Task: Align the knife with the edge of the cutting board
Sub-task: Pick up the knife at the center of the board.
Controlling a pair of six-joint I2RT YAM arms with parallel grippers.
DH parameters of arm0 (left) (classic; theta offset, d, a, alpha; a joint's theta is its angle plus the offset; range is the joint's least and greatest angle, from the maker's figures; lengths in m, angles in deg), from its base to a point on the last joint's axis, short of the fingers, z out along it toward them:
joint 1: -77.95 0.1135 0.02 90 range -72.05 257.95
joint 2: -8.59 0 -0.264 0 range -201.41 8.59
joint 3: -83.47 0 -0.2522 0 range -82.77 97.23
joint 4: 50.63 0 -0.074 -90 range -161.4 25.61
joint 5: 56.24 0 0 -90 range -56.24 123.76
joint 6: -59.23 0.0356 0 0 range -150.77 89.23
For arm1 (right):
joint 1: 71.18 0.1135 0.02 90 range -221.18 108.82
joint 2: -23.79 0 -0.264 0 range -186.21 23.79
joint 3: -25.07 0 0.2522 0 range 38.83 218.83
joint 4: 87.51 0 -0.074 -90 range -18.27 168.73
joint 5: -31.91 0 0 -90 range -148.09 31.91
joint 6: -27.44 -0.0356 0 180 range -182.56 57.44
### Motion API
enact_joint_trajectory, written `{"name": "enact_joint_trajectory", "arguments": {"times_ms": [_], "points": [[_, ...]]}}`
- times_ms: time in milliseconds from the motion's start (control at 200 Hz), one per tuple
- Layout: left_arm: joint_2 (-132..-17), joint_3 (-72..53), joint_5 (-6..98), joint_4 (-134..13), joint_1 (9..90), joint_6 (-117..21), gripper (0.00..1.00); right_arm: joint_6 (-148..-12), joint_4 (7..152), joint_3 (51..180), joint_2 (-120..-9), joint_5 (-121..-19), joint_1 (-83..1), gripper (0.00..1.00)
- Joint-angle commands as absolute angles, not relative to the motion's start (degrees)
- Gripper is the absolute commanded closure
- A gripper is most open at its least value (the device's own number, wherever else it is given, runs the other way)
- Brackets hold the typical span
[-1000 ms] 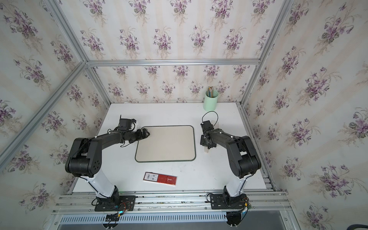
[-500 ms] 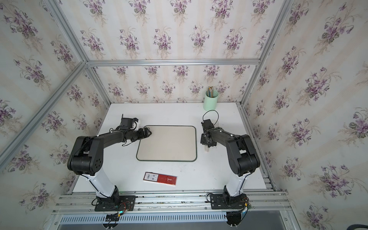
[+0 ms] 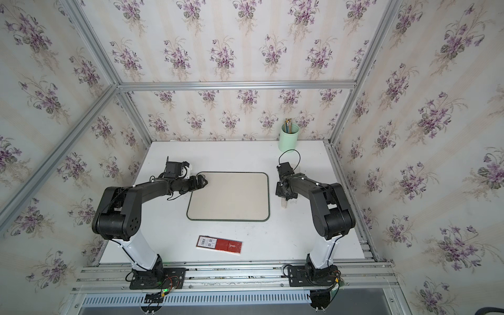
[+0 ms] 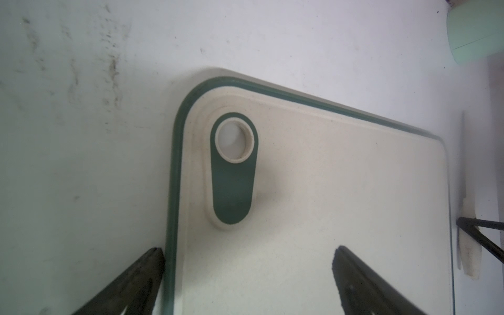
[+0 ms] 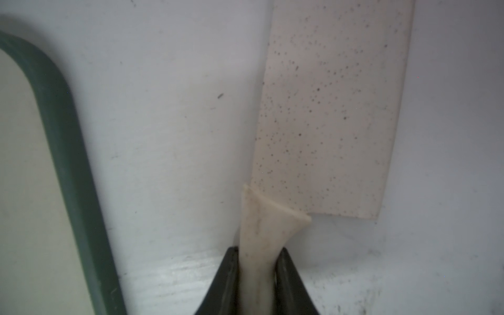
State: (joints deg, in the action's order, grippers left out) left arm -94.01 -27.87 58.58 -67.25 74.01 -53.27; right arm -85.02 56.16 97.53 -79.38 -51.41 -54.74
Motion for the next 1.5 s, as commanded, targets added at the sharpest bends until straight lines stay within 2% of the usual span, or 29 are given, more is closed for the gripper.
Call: {"name": "enact_joint_trajectory", "arguments": {"times_ms": [0, 360, 769, 1154, 1493], "points": [[-93.9, -28.4, 60.7, -71.2, 73.9, -53.5, 0.00, -84.8, 52.0, 97.0, -80.0, -54.5, -54.8, 0.79], [-92.4, -30.4, 60.8, -69.0, 74.1, -53.9, 0.01, -85.1, 52.4, 95.5, -74.3, -56.7, -54.9, 0.87], [-92.4, -30.8, 61.3, -68.4, 74.3, -54.3, 0.00, -87.4, 56.9, 82.8, -58.6, -63.3, -53.0, 0.94], [-91.5, -31.8, 60.8, -67.6, 74.3, -54.3, 0.00, -93.7, 60.5, 75.3, -49.5, -58.7, -41.2, 0.97], [-92.4, -30.9, 61.2, -68.5, 74.3, -54.2, 0.01, -98.7, 62.1, 74.7, -49.4, -52.9, -28.4, 0.99]]}}
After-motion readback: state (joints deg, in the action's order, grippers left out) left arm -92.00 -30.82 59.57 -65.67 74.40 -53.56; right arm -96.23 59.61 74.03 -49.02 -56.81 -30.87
